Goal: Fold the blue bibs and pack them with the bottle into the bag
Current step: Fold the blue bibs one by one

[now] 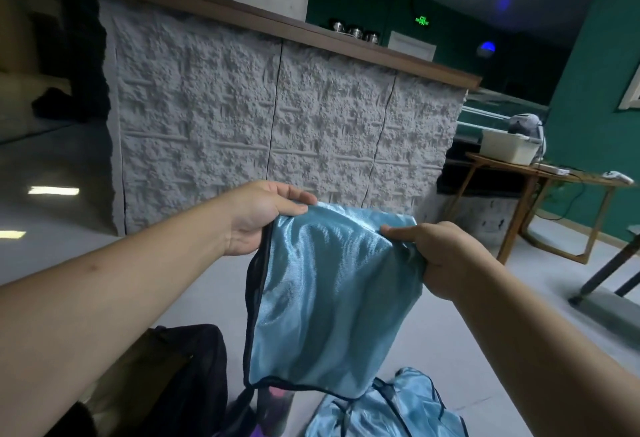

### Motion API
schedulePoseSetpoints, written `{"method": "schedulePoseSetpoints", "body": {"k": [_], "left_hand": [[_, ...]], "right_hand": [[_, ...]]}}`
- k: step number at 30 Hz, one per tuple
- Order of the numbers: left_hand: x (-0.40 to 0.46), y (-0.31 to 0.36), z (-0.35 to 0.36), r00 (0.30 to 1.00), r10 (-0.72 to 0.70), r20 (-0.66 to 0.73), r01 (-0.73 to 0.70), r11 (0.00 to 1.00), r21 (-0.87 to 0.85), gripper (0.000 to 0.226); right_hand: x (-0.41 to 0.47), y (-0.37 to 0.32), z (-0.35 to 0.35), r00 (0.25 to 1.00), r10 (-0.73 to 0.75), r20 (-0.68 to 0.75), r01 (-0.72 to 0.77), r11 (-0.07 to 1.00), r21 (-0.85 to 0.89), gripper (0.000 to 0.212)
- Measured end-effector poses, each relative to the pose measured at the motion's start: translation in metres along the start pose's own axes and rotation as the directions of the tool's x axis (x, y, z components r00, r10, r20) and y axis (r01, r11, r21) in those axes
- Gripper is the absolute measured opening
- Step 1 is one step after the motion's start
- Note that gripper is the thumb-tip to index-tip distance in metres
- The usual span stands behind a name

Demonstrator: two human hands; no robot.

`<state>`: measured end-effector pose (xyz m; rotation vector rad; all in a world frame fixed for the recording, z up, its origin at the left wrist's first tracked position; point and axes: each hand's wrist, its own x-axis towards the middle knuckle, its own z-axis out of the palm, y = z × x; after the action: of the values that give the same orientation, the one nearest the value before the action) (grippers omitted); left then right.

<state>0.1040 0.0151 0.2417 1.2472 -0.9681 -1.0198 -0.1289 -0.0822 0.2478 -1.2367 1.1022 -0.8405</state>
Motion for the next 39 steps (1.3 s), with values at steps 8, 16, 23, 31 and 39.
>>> {"method": "schedulePoseSetpoints", "body": {"k": [8, 16, 23, 31, 39], "left_hand": [[-0.001, 0.006, 0.004, 0.999, 0.008, -0.052, -0.011, 0.999, -0.051, 0.02], [-0.006, 0.014, -0.007, 0.997, -0.07, 0.039, 0.053, 0.939, 0.34, 0.049], [-0.003, 0.001, 0.001, 0.98, 0.177, -0.088, -0.044, 0.628, 0.777, 0.022], [-0.007, -0.015, -0.004, 0.974, 0.212, -0.081, -0.053, 0.559, 0.828, 0.012], [-0.024, -0.023, -0.019, 0.979, 0.202, -0.039, -0.127, 0.741, 0.66, 0.011]], "right_hand": [[0.004, 0.0, -0.002, 0.972, -0.079, 0.223, 0.049, 0.989, 0.136, 0.031], [-0.013, -0.01, 0.0, 0.926, -0.266, 0.268, 0.326, 0.921, -0.212, 0.052], [-0.012, -0.002, 0.005, 0.879, -0.395, 0.266, 0.41, 0.343, -0.845, 0.012], [-0.008, 0.014, 0.0, 0.867, -0.43, 0.251, 0.395, 0.285, -0.874, 0.026], [-0.016, 0.031, -0.014, 0.883, -0.417, 0.216, 0.469, 0.798, -0.378, 0.01]]}}
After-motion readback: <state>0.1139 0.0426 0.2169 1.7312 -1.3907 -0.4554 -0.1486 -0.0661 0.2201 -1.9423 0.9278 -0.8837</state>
